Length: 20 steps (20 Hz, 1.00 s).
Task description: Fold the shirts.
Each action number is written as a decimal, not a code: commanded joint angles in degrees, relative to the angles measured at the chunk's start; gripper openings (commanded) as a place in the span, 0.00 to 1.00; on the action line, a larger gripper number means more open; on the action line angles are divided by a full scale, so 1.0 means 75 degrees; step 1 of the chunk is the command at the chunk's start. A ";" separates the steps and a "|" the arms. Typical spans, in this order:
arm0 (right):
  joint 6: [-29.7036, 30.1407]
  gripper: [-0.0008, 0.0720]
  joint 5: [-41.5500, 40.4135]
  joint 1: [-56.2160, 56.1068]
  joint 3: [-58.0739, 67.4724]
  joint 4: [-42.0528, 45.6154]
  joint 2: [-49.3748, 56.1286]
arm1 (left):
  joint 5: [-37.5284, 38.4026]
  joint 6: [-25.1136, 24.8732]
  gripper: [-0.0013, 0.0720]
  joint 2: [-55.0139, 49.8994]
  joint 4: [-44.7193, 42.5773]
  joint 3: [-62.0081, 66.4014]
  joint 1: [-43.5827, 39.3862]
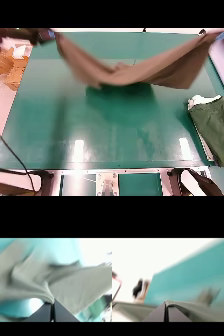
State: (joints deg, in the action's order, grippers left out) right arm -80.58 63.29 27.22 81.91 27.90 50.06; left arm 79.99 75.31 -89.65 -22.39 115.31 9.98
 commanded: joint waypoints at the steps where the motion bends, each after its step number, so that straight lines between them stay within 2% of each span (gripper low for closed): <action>1: -0.0557 0.03 0.0536 0.1262 0.2754 0.0020 -0.0015 | -0.1431 0.0160 0.05 0.1754 0.1253 0.0379 0.0490; 4: -0.0603 0.03 0.0743 0.2162 0.4004 0.0023 -0.0073 | -0.1719 0.0560 0.05 0.3529 0.0842 0.0379 0.1830; 6: -0.0600 0.03 0.0714 0.2343 0.4398 0.0035 -0.0175 | -0.1772 0.0711 0.05 0.4517 -0.0047 0.0379 0.2655; 9: -0.0603 0.03 0.0839 0.2340 0.4398 0.0262 -0.0277 | -0.1737 0.0801 0.05 0.5429 -0.1652 0.0379 0.3016; 11: -0.0600 0.03 0.0921 0.2340 0.4229 0.0289 -0.0216 | -0.1451 0.0839 0.05 0.5508 -0.1955 0.0379 0.3016; 15: -0.0376 0.03 0.0892 0.1947 0.2745 0.0286 -0.0134 | -0.0708 0.0877 0.05 0.5219 -0.1856 -0.0621 0.3016; 18: 0.0160 0.03 0.0230 0.0595 0.0460 0.0414 0.0140 | -0.0268 0.0111 0.05 0.4683 -0.0970 -0.2192 0.2949; 20: 0.0603 0.03 -0.0682 -0.0256 -0.1166 0.0431 0.0533 | -0.0571 -0.0577 0.05 0.4159 -0.0810 -0.3427 0.2436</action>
State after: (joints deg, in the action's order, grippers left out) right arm -80.47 65.39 32.95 87.50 30.76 51.57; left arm 75.35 77.19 -54.87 -32.03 99.88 30.96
